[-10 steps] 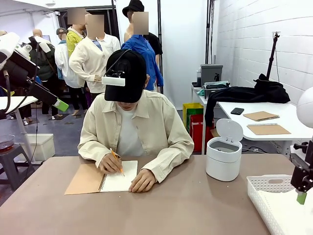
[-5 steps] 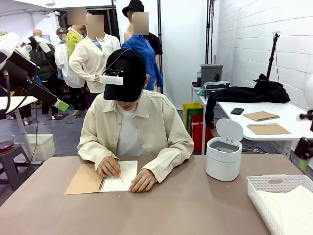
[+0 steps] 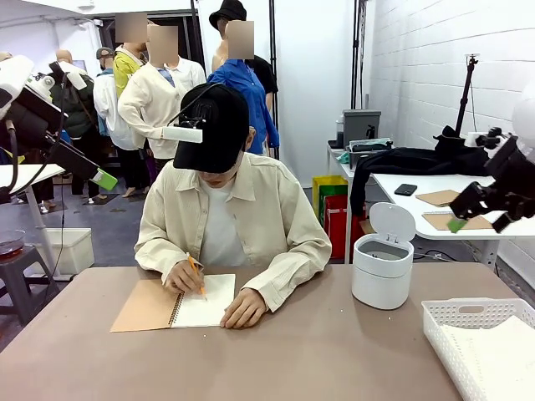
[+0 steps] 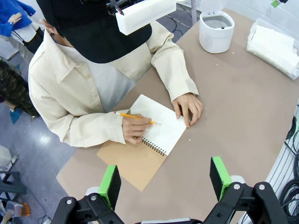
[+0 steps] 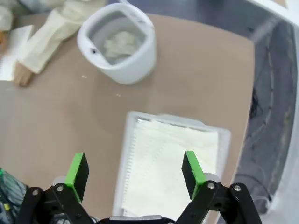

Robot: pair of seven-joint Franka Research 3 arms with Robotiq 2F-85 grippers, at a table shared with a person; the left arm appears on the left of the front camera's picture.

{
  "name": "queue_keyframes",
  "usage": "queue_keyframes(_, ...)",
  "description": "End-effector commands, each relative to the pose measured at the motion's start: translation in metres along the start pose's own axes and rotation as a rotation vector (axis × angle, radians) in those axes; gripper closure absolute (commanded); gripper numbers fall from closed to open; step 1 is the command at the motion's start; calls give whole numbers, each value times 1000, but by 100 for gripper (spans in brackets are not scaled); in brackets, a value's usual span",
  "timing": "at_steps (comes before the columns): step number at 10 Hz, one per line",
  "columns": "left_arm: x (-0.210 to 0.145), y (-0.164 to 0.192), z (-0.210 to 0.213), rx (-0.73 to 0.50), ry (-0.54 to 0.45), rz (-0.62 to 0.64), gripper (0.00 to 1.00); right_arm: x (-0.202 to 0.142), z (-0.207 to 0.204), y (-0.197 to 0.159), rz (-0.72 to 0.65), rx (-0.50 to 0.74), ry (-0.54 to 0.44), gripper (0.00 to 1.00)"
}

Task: Sort the paper based on its condition.
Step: If a person hands you a paper, place it in the Organizing basket , and if it's crumpled, put it in the Trash can.

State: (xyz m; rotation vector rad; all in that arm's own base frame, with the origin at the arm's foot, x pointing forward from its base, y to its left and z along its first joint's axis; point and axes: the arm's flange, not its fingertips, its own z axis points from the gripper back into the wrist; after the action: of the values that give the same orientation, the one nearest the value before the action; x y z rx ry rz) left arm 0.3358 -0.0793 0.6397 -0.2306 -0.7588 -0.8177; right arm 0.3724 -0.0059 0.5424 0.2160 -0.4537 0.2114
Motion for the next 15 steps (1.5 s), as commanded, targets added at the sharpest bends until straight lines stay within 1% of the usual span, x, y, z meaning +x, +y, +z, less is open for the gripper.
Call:
queue_keyframes(1,0,0,0,-4,-4,4,0,-4,-7,1,44,87,-42,0)
queue_keyframes(2,0,0,0,-4,-4,4,0,0,0,0,0,0,0,0)
queue_keyframes(6,0,0,0,-4,-4,4,0,0,0,0,0,0,0,0)
queue_keyframes(7,0,0,0,-4,-4,4,0,-1,1,-1,1,21,-15,0)
queue_keyframes(8,0,0,0,-4,-4,4,0,7,8,19,107,92,-21,0)
queue_keyframes(9,0,0,0,-4,-4,4,0,24,11,33,210,160,-24,0)
queue_keyframes(11,0,0,0,-4,-4,4,0,55,13,62,361,265,-12,0)
queue_keyframes(13,0,0,0,-4,-4,4,0,87,6,90,492,332,-32,0)
queue_keyframes(15,0,0,0,-4,-4,4,0,114,0,121,645,436,-41,0)
